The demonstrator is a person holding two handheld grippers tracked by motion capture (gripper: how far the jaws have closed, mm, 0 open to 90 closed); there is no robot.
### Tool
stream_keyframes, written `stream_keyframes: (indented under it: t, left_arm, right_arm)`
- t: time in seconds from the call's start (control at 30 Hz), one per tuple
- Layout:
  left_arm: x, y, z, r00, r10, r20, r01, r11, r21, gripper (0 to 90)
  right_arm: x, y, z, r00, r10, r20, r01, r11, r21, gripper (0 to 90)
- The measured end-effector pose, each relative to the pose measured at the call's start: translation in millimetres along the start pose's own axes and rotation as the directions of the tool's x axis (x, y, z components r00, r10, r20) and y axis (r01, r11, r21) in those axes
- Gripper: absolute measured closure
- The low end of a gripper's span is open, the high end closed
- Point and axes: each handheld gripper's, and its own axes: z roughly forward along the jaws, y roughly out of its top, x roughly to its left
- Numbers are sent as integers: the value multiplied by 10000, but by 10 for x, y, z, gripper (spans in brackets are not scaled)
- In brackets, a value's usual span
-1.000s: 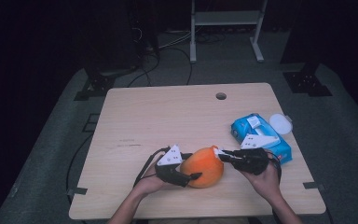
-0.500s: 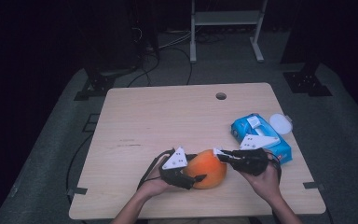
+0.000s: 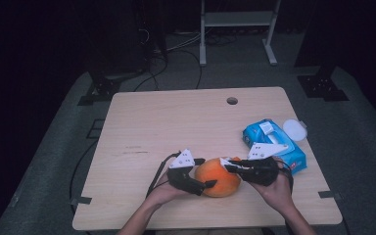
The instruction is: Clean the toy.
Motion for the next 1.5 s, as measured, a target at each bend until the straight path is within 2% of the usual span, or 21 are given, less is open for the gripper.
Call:
stream_keyframes:
  t: [0.17,0.2,0.23,0.27,0.33,0.4,0.47,0.6,0.73,0.8,0.83,0.87,0.97,1.0,1.03,1.07,1.17,1.23,1.27,1.37,1.5]
  left_arm:
    - [-73,90,-42,9964,601,-598,-614,9979,-199,362]
    - [-148,140,-46,9884,1143,-999,-1176,9927,-278,376]
    - [-148,140,-46,9884,1143,-999,-1176,9927,-278,377]
    - [-213,168,-34,9791,1691,-1131,-1710,9852,-78,374]
    - [-226,164,-31,9771,1804,-1132,-1811,9835,41,364]
    - [-174,132,-70,9898,1384,-330,-1384,9904,11,281]
    - [-142,115,-126,9929,1190,-58,-1191,9927,-177,276]
    - [-171,113,-87,9916,1287,-159,-1290,9915,-193,306]
    - [-204,110,-18,9882,1468,-428,-1471,9891,-43,265]
    - [-167,89,-12,9904,1236,-618,-1235,9923,47,125]
    - [-105,61,-18,9974,555,-458,-556,9985,-3,125]
    - [-95,54,-26,9983,482,-323,-482,9988,-6,165]
    - [-133,72,-23,9960,793,-401,-793,9968,17,298]
    - [-201,114,-7,9915,1180,-555,-1178,9930,69,313]
    - [-201,114,-7,9915,1180,-555,-1178,9930,69,319]
    - [-273,151,21,9866,1544,-532,-1541,9880,106,319]
    - [-328,162,43,9818,1833,-502,-1825,9830,201,305]
    - [-280,144,23,9867,1580,-385,-1580,9874,21,253]
    - [-245,129,13,9887,1449,-394,-1451,9894,-19,169]
    - [-164,83,21,9963,839,-175,-838,9965,57,186]
    - [-238,110,37,9892,1427,-337,-1421,9897,176,297]
  right_arm:
    - [19,37,-12,9995,-126,297,129,9998,-118,794]
    - [51,82,-36,9998,-104,139,108,9994,-335,795]
    - [51,82,-36,9998,-104,139,108,9994,-335,795]
    - [103,118,-25,9995,-318,50,320,9989,-330,794]
    - [121,123,-5,9989,-463,60,464,9987,-224,794]
    - [82,85,14,9992,-384,-76,384,9993,-29,795]
    - [26,48,-18,9996,-270,110,270,9996,52,795]
    - [-23,30,-55,9998,-30,179,30,10000,-22,795]
    - [114,65,28,9990,-351,-268,353,9994,58,794]
    - [185,103,61,9967,-727,-351,734,9971,203,795]
    - [177,108,53,9969,-741,-270,747,9970,216,795]
    - [163,106,44,9975,-676,-180,680,9974,222,795]
    - [142,96,34,9988,-486,-103,488,9986,217,795]
    - [174,105,50,9984,-556,-94,558,9982,211,795]
    - [174,105,50,9984,-556,-94,558,9982,211,795]
    - [246,125,84,9970,-544,-542,546,9985,27,795]
    - [334,146,131,9929,-913,-765,926,9956,137,796]
    - [340,161,126,9926,-1028,-652,1042,9944,188,797]
    - [277,154,88,9948,-893,-492,900,9959,131,797]
    - [203,141,48,9975,-628,-333,633,9979,136,797]
    - [248,156,76,9978,-587,-301,592,9981,173,796]
